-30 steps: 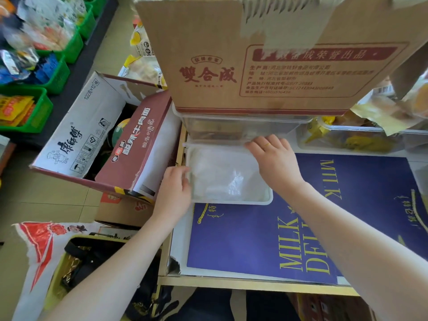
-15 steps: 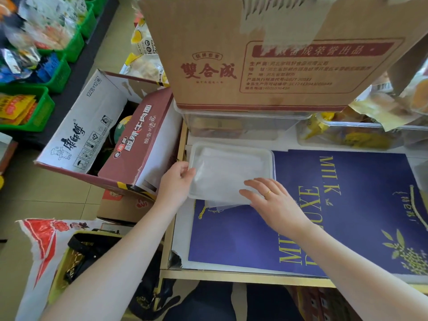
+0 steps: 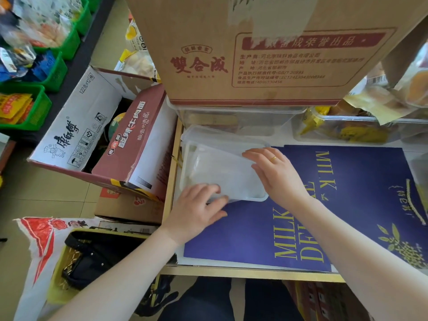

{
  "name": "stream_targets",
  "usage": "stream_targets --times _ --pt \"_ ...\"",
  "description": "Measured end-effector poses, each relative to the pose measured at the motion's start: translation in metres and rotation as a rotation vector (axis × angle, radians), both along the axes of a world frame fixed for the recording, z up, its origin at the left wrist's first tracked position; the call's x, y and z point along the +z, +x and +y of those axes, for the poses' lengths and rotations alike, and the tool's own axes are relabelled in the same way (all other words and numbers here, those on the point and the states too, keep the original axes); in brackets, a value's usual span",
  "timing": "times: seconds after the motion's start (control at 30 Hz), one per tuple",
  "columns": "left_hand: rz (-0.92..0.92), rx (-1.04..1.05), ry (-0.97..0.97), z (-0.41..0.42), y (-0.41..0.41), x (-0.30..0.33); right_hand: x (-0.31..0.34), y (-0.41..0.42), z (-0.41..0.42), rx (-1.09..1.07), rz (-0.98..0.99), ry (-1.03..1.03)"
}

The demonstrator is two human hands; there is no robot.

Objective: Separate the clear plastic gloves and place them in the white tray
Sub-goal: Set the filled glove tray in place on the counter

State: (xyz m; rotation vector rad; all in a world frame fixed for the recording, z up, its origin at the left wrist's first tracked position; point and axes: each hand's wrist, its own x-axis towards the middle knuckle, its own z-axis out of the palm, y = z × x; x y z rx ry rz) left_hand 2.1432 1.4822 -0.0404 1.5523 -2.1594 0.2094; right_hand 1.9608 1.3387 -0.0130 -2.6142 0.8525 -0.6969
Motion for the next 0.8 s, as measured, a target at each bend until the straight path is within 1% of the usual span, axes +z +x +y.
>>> stream_targets --times 0.07,0.13,0.3,0.37,0.43,0.5,0.53,0.57,0.6,0.63,0.67,0.7,0.73,0.8 --pt "-0.023 -0.017 0.011 -0.004 -0.005 -0.01 0.001 -0.002 -0.002 0.013 0.016 0.002" --pt "-0.005 0.022 0.019 -0.012 -0.006 -0.016 0.002 -0.005 -0.003 0.013 0.015 -0.004" --pt "-0.006 0.072 0.083 -0.034 0.005 -0.009 0.007 -0.018 -0.006 -0.016 0.0 0.024" --pt "-0.008 0.1 0.124 -0.042 0.008 -0.003 0.009 -0.022 -0.006 -0.001 0.014 -0.007" --pt "-0.061 0.182 0.215 -0.052 0.005 0.002 0.009 -0.024 -0.003 0.04 0.044 -0.071" --pt "-0.174 0.262 0.357 -0.058 0.002 0.007 0.005 -0.024 0.005 0.069 0.068 -0.107" --pt "-0.179 0.285 0.437 -0.059 0.0 0.007 0.001 -0.024 0.009 0.075 0.08 -0.108" --pt "-0.159 0.306 0.555 -0.058 -0.001 0.007 -0.004 -0.024 0.013 0.078 0.097 -0.104" --pt "-0.071 0.33 0.651 -0.058 0.0 0.007 -0.009 -0.025 0.017 0.082 0.126 -0.097" --pt "0.088 0.342 0.686 -0.054 0.0 0.005 -0.014 -0.026 0.02 0.086 0.16 -0.092" --pt "0.191 0.336 0.706 -0.049 0.0 0.003 -0.018 -0.026 0.022 0.089 0.185 -0.087" --pt "0.212 0.311 0.701 -0.04 -0.001 0.008 -0.021 -0.026 0.024 0.09 0.197 -0.08" --pt "0.158 0.278 0.66 -0.031 0.0 0.007 -0.023 -0.025 0.026 0.092 0.202 -0.073" --pt "-0.011 0.212 0.586 -0.01 0.003 0.003 -0.028 -0.023 0.03 0.105 0.214 -0.079"
